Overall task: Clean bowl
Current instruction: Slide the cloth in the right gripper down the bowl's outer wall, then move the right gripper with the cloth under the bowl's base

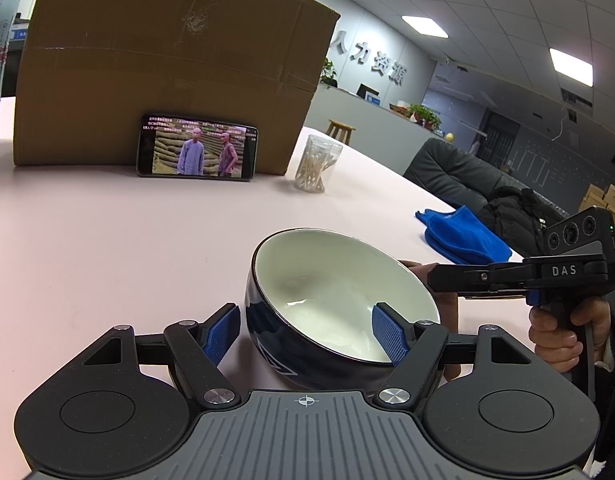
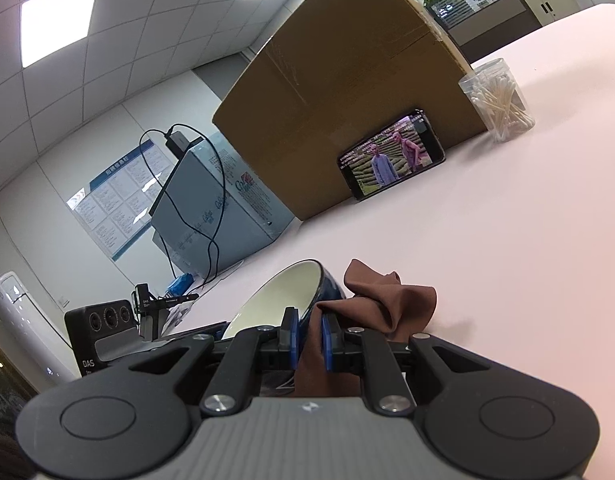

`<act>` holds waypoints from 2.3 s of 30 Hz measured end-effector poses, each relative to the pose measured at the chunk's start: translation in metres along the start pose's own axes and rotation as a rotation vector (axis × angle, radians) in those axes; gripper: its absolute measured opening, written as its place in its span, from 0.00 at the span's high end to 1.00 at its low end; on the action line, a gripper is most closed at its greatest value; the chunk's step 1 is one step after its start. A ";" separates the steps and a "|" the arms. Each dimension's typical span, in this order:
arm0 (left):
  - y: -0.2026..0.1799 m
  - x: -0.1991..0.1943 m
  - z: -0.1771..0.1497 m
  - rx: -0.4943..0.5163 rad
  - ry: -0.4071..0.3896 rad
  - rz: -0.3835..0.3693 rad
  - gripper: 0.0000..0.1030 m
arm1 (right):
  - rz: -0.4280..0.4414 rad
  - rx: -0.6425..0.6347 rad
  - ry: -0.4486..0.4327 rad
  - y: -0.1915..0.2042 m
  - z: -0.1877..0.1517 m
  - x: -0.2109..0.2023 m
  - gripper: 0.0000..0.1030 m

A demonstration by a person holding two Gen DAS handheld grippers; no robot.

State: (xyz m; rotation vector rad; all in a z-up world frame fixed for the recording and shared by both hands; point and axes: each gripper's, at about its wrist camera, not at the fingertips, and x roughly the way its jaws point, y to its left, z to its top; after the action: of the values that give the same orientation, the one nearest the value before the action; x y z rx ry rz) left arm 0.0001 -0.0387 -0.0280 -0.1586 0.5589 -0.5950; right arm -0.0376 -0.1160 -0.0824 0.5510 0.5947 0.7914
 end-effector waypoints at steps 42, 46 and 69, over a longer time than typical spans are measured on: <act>-0.001 -0.001 -0.001 -0.011 0.008 -0.014 0.28 | -0.078 -0.072 0.058 0.040 -0.025 0.003 0.85; -0.001 -0.001 -0.001 -0.014 0.009 -0.012 0.28 | -0.082 -0.119 0.109 0.048 -0.027 0.015 0.85; 0.003 0.004 0.000 -0.017 0.012 -0.016 0.28 | -0.296 -0.344 0.101 0.083 -0.033 0.011 0.35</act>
State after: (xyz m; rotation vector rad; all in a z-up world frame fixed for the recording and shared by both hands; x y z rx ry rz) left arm 0.0041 -0.0382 -0.0307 -0.1761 0.5745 -0.6074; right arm -0.0941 -0.0514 -0.0551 0.1036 0.6008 0.6242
